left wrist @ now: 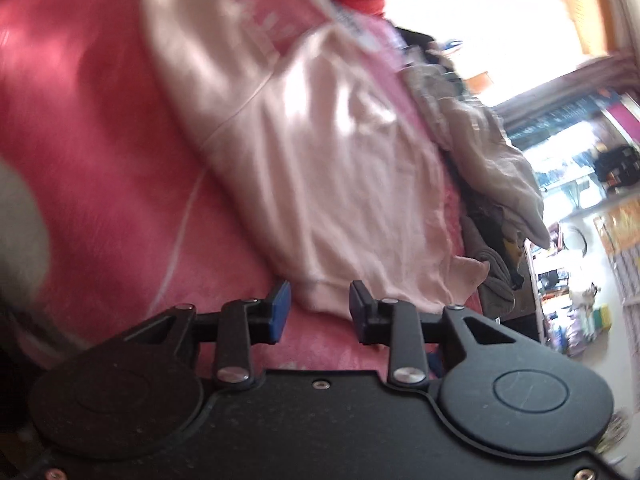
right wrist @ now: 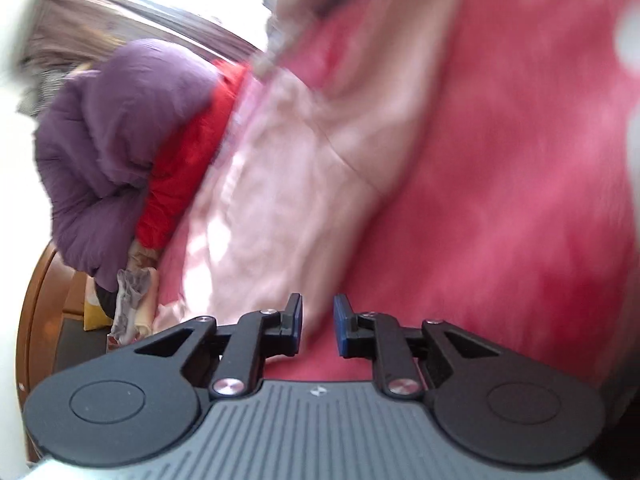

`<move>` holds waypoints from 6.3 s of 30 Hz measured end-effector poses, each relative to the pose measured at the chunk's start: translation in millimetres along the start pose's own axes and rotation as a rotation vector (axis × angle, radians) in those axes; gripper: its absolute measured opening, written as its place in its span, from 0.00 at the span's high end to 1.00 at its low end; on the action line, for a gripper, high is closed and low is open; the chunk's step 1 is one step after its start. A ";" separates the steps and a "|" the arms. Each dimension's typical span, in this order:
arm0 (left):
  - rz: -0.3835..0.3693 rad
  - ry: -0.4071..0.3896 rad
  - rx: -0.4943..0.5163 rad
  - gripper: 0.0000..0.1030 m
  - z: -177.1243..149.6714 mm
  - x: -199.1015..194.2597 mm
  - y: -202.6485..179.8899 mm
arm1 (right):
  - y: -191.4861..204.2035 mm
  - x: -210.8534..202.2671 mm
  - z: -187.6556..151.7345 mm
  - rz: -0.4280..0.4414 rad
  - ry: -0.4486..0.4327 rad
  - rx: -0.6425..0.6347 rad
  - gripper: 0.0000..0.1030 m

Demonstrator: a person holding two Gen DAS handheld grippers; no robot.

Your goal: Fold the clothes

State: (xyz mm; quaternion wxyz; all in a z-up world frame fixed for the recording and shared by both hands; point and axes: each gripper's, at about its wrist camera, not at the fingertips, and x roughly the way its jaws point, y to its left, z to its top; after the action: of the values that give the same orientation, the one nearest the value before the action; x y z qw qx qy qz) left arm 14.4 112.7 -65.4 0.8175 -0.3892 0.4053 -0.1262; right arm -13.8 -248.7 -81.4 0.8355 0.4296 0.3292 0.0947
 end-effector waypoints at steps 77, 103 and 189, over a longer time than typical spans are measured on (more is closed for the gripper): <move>0.065 0.075 1.001 0.58 -80.0 162.1 -130.4 | -163.5 109.9 390.2 -0.198 -0.252 0.096 0.84; 0.045 0.054 1.170 0.58 -117.2 162.4 -134.0 | -141.2 56.6 250.7 -0.125 -0.234 0.081 0.87; 0.002 0.110 1.102 0.51 -108.4 165.9 -130.8 | 3.8 56.2 172.7 -0.171 0.005 -0.806 0.79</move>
State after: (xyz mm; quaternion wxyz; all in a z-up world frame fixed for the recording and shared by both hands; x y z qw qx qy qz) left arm 52.4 -118.8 -102.4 0.8781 0.1039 0.3216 -0.3388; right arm 138.7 -334.8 -33.3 0.9410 0.0387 0.3021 0.1475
